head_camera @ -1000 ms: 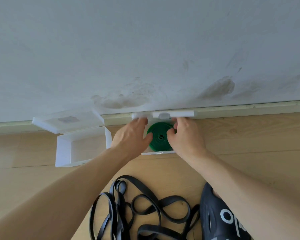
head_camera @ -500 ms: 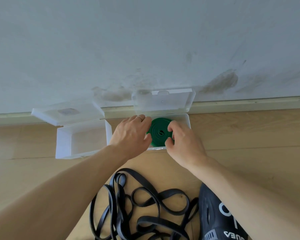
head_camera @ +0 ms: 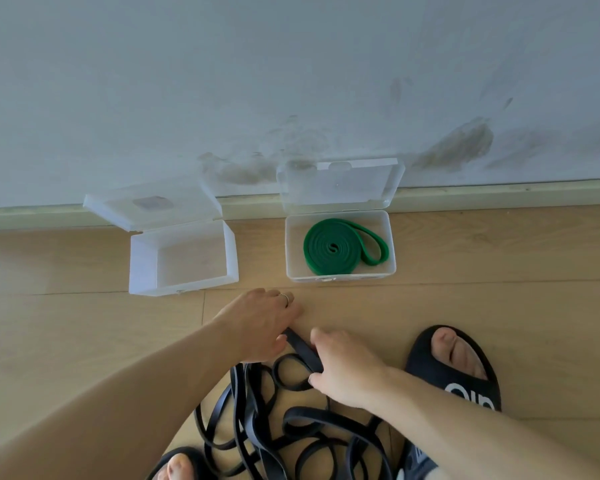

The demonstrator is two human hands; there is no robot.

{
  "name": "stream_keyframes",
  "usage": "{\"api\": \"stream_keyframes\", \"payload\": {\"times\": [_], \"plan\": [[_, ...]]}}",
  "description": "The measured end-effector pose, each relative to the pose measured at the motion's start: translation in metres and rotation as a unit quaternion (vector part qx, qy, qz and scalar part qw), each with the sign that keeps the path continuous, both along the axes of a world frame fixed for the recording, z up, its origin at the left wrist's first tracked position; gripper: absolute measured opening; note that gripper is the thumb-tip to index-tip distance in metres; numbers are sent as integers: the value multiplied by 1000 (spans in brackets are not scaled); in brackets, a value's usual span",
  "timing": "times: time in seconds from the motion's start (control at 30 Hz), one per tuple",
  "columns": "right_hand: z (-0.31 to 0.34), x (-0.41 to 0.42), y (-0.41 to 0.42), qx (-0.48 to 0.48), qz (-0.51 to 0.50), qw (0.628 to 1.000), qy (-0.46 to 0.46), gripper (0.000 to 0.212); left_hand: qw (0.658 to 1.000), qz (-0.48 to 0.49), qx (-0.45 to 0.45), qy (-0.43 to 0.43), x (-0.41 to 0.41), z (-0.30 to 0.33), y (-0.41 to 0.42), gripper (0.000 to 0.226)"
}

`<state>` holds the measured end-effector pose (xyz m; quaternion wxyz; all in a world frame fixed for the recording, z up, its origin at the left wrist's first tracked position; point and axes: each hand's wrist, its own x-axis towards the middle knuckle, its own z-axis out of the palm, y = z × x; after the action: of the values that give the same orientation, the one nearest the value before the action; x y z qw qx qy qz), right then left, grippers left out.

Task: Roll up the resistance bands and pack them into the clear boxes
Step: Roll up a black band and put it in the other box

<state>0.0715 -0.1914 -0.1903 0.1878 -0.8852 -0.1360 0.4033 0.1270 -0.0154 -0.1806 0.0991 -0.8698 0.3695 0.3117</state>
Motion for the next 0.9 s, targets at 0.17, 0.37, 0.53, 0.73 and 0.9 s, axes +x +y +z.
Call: {"api": "stream_keyframes", "payload": {"times": [0.17, 0.37, 0.53, 0.73, 0.9], "plan": [[22, 13, -10, 44, -78, 993, 73, 17, 998, 24, 24, 52, 4, 32, -4, 29], [115, 31, -18, 83, -72, 994, -7, 13, 994, 76, 10, 79, -4, 124, -8, 21], [226, 28, -11, 72, 29, 973, -219, 15, 982, 164, -66, 65, -30, 218, -5, 13], [348, -7, 3, 22, 118, 931, -346, 17, 920, 286, -263, 53, -74, 304, 14, 42], [408, -42, 12, 30, 104, 854, -509, 18, 864, 328, -370, 100, -115, 348, 14, 28]]}}
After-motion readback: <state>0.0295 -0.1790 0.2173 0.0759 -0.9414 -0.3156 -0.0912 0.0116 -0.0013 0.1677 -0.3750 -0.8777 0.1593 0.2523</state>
